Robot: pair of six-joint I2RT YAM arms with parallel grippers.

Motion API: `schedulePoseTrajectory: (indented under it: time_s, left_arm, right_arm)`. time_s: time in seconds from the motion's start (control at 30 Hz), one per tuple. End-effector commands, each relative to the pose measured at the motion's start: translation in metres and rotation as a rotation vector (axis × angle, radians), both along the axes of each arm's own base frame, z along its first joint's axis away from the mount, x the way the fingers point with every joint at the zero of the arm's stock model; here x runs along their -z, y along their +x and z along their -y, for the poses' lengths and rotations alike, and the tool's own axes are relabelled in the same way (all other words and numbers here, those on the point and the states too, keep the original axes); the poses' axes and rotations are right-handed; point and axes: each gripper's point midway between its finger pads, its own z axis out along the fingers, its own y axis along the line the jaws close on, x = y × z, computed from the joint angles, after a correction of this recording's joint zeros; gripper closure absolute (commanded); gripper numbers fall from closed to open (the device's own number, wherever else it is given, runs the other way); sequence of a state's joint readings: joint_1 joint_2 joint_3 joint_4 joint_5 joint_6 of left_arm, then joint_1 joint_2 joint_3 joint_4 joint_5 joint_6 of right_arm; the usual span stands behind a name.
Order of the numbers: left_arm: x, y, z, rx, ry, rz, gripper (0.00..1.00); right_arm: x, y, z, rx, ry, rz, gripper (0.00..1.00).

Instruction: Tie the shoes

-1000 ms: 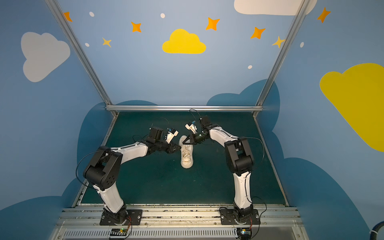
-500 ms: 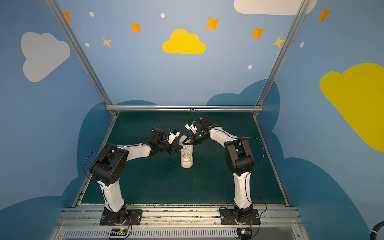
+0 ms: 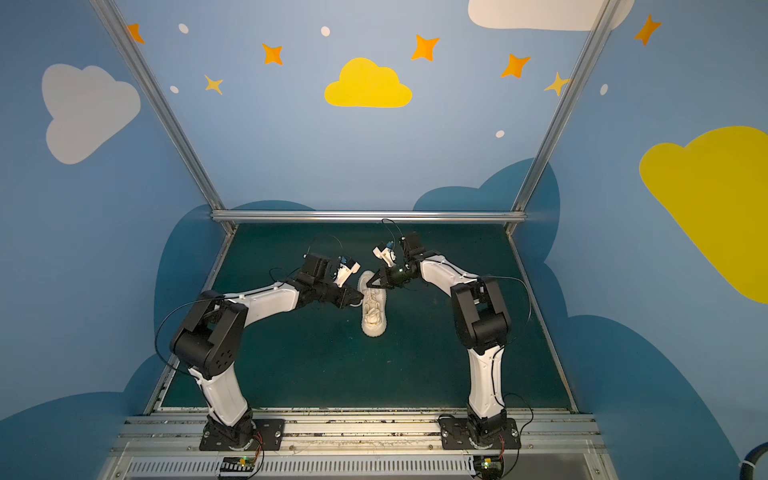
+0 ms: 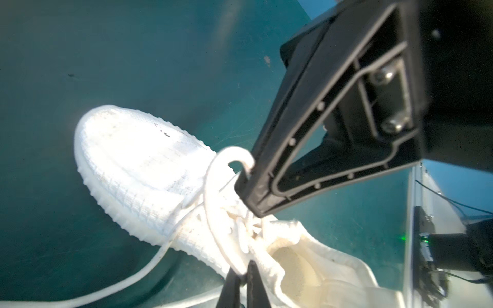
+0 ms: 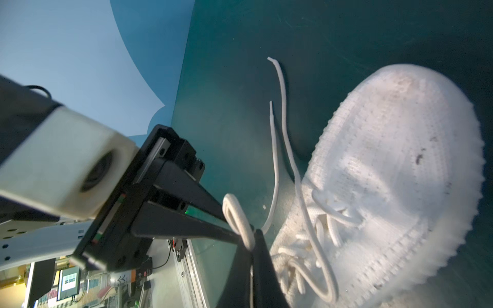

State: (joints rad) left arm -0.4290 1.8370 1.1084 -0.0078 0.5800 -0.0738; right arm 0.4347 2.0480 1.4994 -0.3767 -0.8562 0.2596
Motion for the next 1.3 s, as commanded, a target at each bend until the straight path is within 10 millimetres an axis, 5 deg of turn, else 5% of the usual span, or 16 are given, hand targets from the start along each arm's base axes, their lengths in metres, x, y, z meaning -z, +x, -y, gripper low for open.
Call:
schedulePoseTrajectory:
  time_s: [0.0, 0.5, 0.93, 1.27]
  left_arm:
    - [-0.011, -0.015, 0.006, 0.053, -0.014, -0.07, 0.93]
    - [0.01, -0.021, 0.021, 0.097, -0.026, -0.194, 0.94]
    - [-0.009, -0.012, 0.014, 0.07, -0.024, -0.128, 0.65]
    - [-0.017, -0.002, -0.009, 0.049, 0.005, -0.087, 0.49]
  right_arm:
    - [-0.013, 0.008, 0.003, 0.055, -0.004, 0.028, 1.0]
    - [0.008, 0.011, 0.009, 0.107, -0.055, -0.052, 1.0]
    - [0.027, 0.003, 0.011, 0.085, -0.084, -0.127, 1.0]
    - [0.021, 0.007, 0.011, 0.094, -0.074, -0.13, 1.0]
